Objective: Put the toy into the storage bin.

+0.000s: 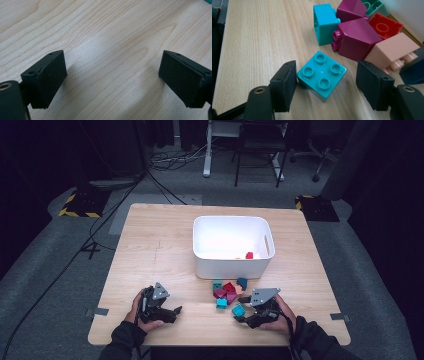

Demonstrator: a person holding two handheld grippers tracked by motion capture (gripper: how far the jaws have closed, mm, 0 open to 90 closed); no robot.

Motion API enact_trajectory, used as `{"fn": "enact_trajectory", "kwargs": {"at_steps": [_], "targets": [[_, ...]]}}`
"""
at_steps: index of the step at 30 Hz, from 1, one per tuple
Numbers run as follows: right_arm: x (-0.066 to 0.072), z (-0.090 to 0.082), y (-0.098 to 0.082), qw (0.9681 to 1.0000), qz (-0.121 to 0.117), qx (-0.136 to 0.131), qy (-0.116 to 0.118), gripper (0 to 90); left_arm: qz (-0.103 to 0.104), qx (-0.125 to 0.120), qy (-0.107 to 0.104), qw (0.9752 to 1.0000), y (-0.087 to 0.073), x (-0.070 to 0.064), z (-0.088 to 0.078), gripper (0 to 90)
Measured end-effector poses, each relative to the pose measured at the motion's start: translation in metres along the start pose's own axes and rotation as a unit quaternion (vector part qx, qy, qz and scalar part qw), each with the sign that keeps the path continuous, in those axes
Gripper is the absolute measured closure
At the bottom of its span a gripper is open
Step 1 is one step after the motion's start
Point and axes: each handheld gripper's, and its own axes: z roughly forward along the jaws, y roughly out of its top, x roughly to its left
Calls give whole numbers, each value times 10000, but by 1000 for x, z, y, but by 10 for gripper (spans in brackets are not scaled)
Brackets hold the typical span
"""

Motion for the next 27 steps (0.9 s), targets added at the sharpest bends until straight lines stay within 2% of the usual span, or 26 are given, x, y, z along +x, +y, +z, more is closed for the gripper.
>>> {"fn": "enact_trajectory", "kwargs": {"at_steps": [1,2,3,4,5,6,8,9,11,12,17,18,19,20,27], "targets": [[-1,0,0,9999,-100,-5,-6,343,9,6,1,10000,0,0,0,81],[0,1,0,10000,-87,6,-6,343,9,7,1,10000,0,0,0,81],[2,2,1,9999,103,-35,0,344,9,7,1,10000,0,0,0,81],[2,2,1,9999,122,-43,-5,346,8,6,1,10000,0,0,0,81],[1,2,1,10000,-23,-30,18,350,11,4,0,10000,0,0,0,81],[1,2,1,10000,-71,-10,16,356,0,0,0,10000,0,0,0,81],[4,3,2,10000,70,-62,27,387,2,-1,-1,10000,0,0,0,81],[2,2,1,10000,-64,-60,41,406,8,7,1,10000,0,0,0,81],[3,2,1,9999,52,-99,8,459,0,0,0,10000,0,0,0,81],[2,1,0,9999,-74,-76,23,473,11,5,0,10000,0,0,0,81],[1,0,1,9999,-109,-48,-5,477,9,7,1,10000,0,0,0,81],[3,1,1,9999,33,-99,-3,477,8,6,0,10000,0,0,0,81],[2,0,1,10000,-17,-72,1,478,7,6,0,10000,0,0,0,81],[1,-2,1,9999,-67,-114,24,478,11,6,0,10000,0,0,0,81],[-1,-10,5,9995,83,-300,-67,479,1,1,1,10000,0,0,0,81]]}}
